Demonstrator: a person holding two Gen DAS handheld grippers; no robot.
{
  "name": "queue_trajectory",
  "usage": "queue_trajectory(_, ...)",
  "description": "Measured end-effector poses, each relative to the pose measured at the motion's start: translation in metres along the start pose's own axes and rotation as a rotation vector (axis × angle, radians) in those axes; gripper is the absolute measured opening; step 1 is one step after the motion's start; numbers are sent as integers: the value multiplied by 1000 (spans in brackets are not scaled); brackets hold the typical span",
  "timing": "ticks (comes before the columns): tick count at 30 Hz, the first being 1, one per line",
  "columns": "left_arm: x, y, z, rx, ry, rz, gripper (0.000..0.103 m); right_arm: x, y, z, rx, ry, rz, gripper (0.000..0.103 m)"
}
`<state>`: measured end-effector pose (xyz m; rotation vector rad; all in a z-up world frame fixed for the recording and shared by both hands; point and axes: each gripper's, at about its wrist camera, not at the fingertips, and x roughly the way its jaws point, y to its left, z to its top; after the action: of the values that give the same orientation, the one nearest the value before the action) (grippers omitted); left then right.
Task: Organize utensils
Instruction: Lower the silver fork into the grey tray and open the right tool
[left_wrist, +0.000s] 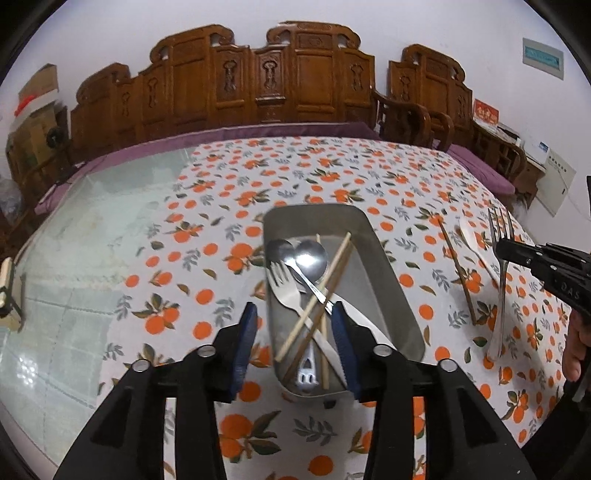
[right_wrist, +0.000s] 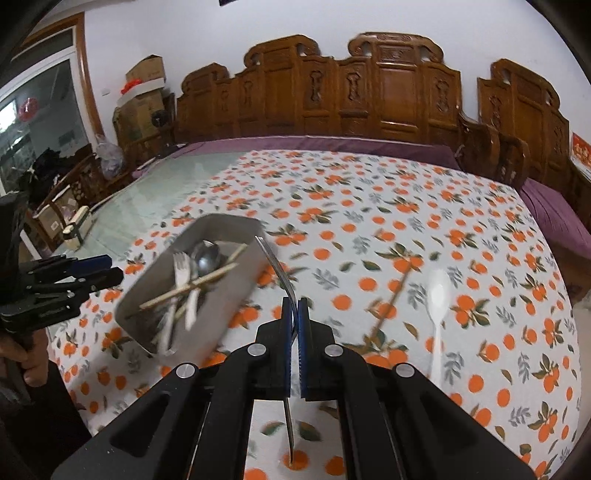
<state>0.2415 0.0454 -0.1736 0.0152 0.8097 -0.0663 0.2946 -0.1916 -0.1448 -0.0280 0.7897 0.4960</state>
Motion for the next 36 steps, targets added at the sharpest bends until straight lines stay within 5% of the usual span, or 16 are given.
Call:
queue_trajectory(11, -12, 22, 7, -45, -35, 9, 49, -4, 53, 49, -34, -58, 94, 4)
queue_trajectory(21, -17, 40, 9, -81, -41, 20, 49, 36, 84, 82, 10, -54, 143, 4)
queue_trajectory(36, -19, 50, 10, -98, -49, 21, 49, 110, 97, 56, 75, 85, 135, 4)
